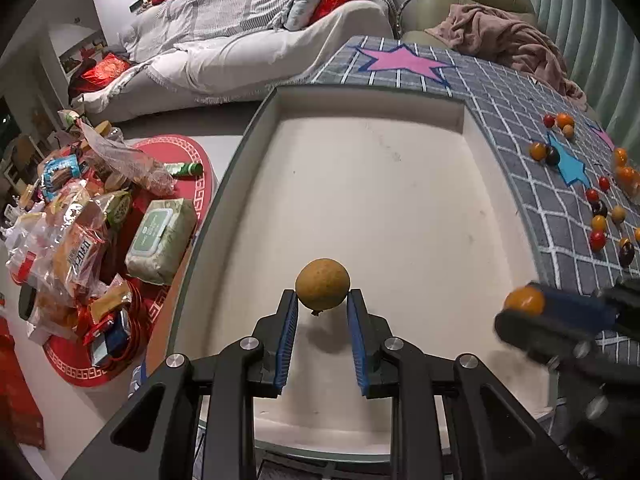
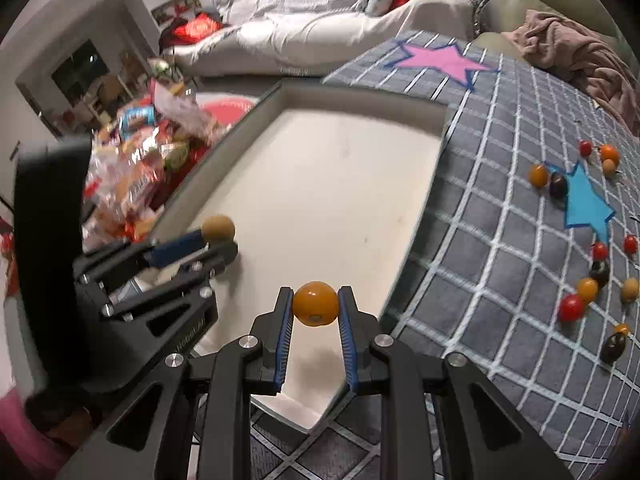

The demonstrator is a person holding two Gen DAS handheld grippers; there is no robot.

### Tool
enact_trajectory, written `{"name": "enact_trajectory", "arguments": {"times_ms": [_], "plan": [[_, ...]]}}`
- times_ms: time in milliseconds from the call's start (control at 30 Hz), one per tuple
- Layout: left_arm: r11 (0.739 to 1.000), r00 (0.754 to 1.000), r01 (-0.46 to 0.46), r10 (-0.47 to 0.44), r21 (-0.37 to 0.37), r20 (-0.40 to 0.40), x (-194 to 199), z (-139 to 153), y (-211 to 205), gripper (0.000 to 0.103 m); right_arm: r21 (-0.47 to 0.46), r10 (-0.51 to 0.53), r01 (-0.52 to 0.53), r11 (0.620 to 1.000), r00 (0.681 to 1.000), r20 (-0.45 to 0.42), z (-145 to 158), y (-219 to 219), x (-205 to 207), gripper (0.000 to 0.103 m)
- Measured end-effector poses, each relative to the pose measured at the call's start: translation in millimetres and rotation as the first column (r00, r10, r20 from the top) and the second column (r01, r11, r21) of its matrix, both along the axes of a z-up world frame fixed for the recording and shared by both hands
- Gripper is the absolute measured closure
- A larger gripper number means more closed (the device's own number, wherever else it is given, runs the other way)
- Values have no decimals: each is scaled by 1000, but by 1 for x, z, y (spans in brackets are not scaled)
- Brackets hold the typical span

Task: Organize fruits
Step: 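Carry both fruits over the white tray and open both tools to drop them, then move both tools back over the fruits on the tablecloth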

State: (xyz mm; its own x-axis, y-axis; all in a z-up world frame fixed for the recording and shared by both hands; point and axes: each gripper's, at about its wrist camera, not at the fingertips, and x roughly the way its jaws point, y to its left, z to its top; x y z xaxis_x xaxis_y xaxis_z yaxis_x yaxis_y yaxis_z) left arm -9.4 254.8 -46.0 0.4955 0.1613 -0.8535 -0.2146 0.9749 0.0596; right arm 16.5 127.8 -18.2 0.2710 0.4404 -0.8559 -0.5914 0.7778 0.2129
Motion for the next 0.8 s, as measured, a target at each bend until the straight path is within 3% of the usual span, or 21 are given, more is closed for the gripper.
{"name": "enact_trajectory", "arguments": {"times_ms": [133, 333, 400, 433, 467, 500, 533, 600, 633, 800], "plan": [[1000, 1000, 18, -18, -8, -8, -5, -6, -1, 76, -35, 35, -36, 999, 999, -22, -13, 5, -13, 79], [999, 999, 32, -32, 1, 2, -7, -6, -2, 76, -69, 25, -23, 997, 999, 24, -10, 8, -13, 78], [999, 999, 41, -41, 11, 17, -7, -4, -3, 75, -51, 9, -7, 999, 999, 33, -5, 6, -10, 66], [999, 999, 35, -36, 13, 26, -7, -3, -1, 61, -56, 4, -1, 998, 999, 48, -2, 5, -10, 63], [1000, 999, 11, -12, 29, 35, -7, -1, 2, 28, -64, -6, 10, 998, 997, 71, 1, 3, -12, 57], [999, 998, -22, 19, 47, 55, -9, 2, 7, 15, -53, -10, 14, 999, 997, 81, 5, 0, -13, 49], [997, 996, -45, 41, 56, 80, -11, 6, 10, 10, -37, -21, 24, 999, 996, 88, 9, -4, -12, 44], [998, 992, -55, 50, 40, 112, -14, 14, 15, 10, -12, -64, 66, 998, 992, 108, 19, -12, -9, 9], [998, 993, -54, 50, 35, 108, -14, 16, 15, 10, -8, -81, 83, 997, 989, 123, 24, -17, -9, 3], [1000, 994, -13, 10, 25, 108, -17, 29, -1, 10, 16, -117, 116, 993, 984, 134, 40, -50, -8, 0]]}}
